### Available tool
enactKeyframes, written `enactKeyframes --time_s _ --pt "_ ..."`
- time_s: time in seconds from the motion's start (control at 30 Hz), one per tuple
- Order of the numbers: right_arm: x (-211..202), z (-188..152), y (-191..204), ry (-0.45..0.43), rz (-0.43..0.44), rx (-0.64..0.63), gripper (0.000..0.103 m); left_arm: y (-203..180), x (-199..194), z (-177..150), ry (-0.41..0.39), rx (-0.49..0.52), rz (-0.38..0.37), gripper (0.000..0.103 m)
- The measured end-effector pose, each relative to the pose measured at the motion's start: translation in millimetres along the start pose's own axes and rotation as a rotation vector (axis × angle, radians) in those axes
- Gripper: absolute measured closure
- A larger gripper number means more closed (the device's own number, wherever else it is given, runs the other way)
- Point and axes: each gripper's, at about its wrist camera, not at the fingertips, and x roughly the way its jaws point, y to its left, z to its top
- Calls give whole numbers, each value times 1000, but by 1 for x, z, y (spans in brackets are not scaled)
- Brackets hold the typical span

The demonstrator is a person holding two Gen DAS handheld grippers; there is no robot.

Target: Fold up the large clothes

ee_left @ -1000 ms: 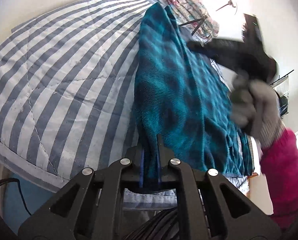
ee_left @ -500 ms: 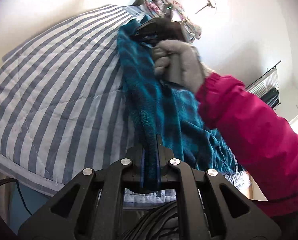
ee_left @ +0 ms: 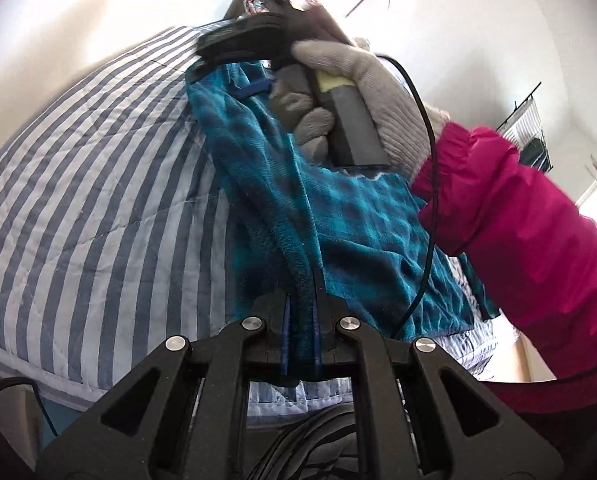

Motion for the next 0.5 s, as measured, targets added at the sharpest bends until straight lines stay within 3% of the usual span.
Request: enactKeyframes --time_s 0.1,0.23,0.3,0.37,0.4,0.5 --pt "18 -7 28 51 -125 -105 30 -6 4 0 9 38 20 97" --pt "42 -14 46 104 -284 -207 52 -19 2 -1 19 78 46 97" --pt "42 -19 49 96 -306 -228 62 -24 4 0 24 98 61 97" --pt "38 -21 44 80 -335 -226 91 -32 7 1 27 124 74 98" --pt "35 -21 39 76 -337 -216 95 -37 8 2 29 140 79 98" --pt "18 -18 12 41 -237 -132 97 -48 7 0 30 186 86 98"
